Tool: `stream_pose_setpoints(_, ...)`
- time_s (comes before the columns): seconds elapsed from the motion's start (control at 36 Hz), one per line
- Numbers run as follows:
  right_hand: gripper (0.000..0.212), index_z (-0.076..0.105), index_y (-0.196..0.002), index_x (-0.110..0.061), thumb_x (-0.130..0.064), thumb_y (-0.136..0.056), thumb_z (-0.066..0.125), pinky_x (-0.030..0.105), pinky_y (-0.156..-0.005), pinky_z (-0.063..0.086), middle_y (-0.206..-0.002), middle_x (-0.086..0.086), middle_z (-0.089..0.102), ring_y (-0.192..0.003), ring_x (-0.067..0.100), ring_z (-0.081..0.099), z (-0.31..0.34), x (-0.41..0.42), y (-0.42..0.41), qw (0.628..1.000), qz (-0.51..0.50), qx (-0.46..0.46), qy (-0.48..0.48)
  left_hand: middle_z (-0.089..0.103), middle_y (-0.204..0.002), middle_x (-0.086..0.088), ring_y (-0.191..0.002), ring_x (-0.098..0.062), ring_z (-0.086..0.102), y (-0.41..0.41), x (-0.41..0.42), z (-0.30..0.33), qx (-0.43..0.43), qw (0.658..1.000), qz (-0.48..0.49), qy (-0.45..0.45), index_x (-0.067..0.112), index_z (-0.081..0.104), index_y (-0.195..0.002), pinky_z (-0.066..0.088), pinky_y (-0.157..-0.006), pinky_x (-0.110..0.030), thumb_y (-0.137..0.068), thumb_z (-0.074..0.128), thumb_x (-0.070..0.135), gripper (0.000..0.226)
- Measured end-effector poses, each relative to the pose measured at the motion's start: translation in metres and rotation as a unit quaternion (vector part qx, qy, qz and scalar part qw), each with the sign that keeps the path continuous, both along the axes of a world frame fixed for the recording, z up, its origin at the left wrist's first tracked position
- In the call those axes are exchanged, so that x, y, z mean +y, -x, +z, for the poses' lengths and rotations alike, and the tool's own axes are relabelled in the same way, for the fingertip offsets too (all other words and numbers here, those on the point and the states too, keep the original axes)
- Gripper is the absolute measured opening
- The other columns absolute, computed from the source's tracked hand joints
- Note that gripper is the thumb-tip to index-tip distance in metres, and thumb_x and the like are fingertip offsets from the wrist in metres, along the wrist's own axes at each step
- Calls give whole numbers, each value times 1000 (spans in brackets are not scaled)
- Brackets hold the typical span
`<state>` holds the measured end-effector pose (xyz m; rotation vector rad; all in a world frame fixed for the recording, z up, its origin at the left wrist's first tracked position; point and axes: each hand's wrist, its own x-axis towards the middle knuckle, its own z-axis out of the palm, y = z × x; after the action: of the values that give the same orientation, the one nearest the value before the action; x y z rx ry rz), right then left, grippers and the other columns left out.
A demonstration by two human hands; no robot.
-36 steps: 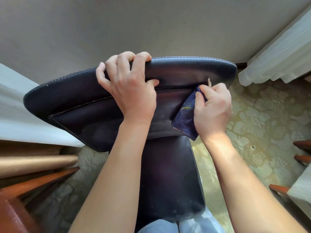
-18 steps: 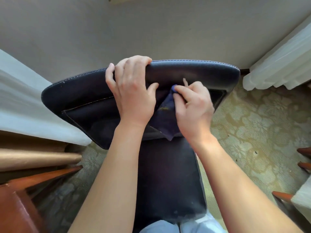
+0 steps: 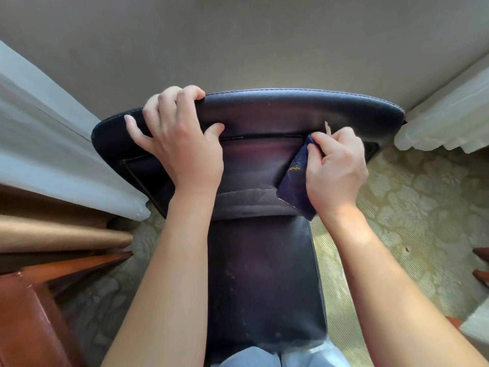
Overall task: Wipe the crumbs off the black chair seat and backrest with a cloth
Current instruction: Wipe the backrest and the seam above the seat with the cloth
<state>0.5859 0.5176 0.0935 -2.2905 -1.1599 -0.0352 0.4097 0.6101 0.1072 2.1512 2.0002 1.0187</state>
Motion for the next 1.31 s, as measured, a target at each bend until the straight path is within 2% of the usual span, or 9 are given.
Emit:
stream_pose_setpoints(0.17,14,74,-98,-17,-19,-90,63,30,-61,29,-91,5,56,-89,29,52,-2,12,16,1000,15,-26,-6,60,-121,9,-128,-22,49,-1,5,-2,-5,1000,5,-10,25,60,-113,18,-117,-66,-65,83,35,54)
stream_pose_setpoints(0.42,10,73,-91,-17,-15,-86,65,27,-52,30,-86,3,55,-81,26,51,0,29,61,993,97,-69,-4,61,-120,9,-126,-23,50,10,6,-5,5,1000,5,-18,25,60,-112,20,-116,-65,-65,83,37,54)
stream_pose_setpoints(0.56,15,77,-97,-21,-19,-87,64,32,-50,43,-83,2,55,-79,25,51,1,25,69,983,172,-51,-40,60,-125,7,-129,-23,49,14,-4,-5,0,1000,-7,-25,22,59,-117,17,-118,-64,-71,79,39,53)
stream_pose_setpoints(0.67,17,77,-101,-22,-19,-90,64,30,-57,42,-85,1,55,-82,24,51,6,13,65,987,139,-26,-75,62,-125,7,-130,-23,49,31,-6,1,-17,998,-59,-16,18,58,-121,17,-120,-59,-73,79,36,56)
stream_pose_setpoints(0.75,18,76,-104,-21,-20,-91,65,28,-60,38,-87,1,56,-84,26,52,8,12,57,993,97,-13,-72,59,-133,6,-132,-24,49,51,-6,5,-15,995,-98,-3,18,56,-128,19,-120,-56,-76,76,28,56)
stream_pose_setpoints(0.89,18,76,-103,-22,-21,-90,65,28,-62,35,-90,3,57,-88,29,54,6,16,53,996,83,-24,-33,55,-139,6,-137,-24,44,76,-6,-1,-2,1000,-24,14,23,55,-131,24,-114,-63,-77,75,28,58)
stream_pose_setpoints(1.31,12,72,-94,-15,-17,-89,61,29,-55,34,-89,5,54,-85,30,50,2,34,75,995,67,-75,14,62,-120,15,-123,-20,51,69,13,-6,-37,999,5,0,30,64,-113,31,-107,-61,-64,81,30,52)
